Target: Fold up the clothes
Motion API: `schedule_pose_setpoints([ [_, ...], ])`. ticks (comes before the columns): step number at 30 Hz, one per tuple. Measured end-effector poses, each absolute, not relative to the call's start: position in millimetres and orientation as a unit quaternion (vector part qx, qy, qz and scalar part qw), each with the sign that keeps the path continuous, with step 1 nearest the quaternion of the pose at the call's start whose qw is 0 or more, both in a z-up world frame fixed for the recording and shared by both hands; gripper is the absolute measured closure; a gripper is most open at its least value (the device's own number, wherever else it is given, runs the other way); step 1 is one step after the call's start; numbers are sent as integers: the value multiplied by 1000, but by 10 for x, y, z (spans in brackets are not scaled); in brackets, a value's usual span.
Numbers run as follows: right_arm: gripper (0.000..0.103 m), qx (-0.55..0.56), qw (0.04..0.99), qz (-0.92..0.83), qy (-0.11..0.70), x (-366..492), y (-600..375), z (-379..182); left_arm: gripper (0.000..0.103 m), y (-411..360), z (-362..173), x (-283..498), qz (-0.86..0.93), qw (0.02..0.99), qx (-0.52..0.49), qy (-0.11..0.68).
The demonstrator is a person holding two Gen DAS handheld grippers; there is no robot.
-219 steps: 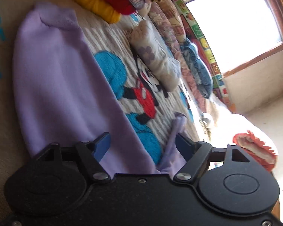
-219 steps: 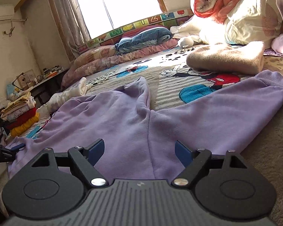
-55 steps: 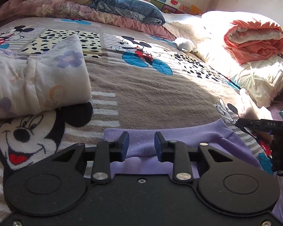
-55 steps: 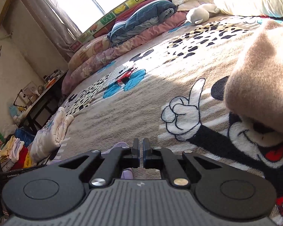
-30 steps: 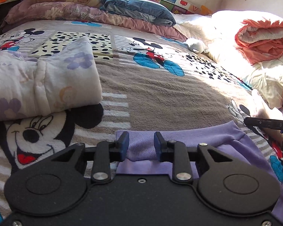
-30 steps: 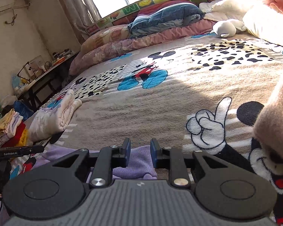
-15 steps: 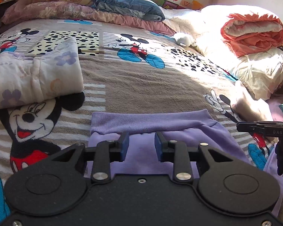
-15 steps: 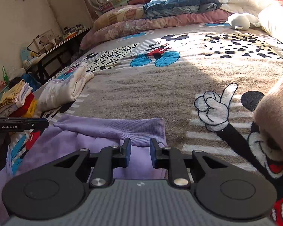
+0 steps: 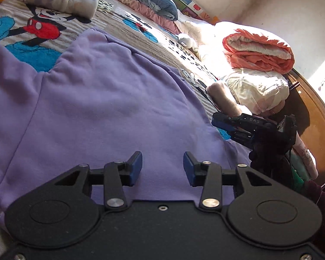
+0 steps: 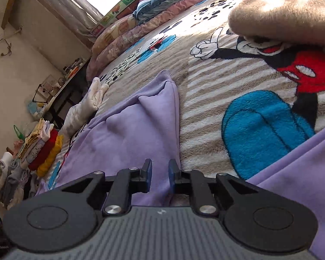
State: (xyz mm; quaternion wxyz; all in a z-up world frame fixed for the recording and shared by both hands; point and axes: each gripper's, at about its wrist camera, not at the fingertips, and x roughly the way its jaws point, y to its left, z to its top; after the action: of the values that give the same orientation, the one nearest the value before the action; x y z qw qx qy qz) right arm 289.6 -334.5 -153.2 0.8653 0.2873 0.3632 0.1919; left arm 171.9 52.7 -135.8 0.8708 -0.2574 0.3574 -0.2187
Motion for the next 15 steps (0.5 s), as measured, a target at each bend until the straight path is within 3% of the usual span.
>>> schedule_pose_setpoints([
  [2, 71, 295, 870, 207, 337, 2773, -3307, -1411, 63, 590, -1362, 1646, -212, 876, -263, 344],
  [5, 67, 282, 876, 223, 321, 2612, -3187, -1319, 62, 672, -1438, 1613, -195, 877, -275, 343],
  [7, 67, 251, 885, 207, 335, 2528, -3107, -1380, 62, 717, -1514, 1556, -177, 878, -280, 347],
  [9, 79, 216, 893, 177, 352, 2435, -3050, -1493, 60, 741, -1468, 1447, -185, 884, -279, 327],
  [13, 71, 208, 926, 162, 271, 2001, -2997, -1261, 57, 695, -1490, 1274, -193, 894, -254, 315],
  [15, 67, 184, 933, 148, 270, 1825, -2948, -1311, 57, 637, -1528, 1206, -186, 899, -237, 316],
])
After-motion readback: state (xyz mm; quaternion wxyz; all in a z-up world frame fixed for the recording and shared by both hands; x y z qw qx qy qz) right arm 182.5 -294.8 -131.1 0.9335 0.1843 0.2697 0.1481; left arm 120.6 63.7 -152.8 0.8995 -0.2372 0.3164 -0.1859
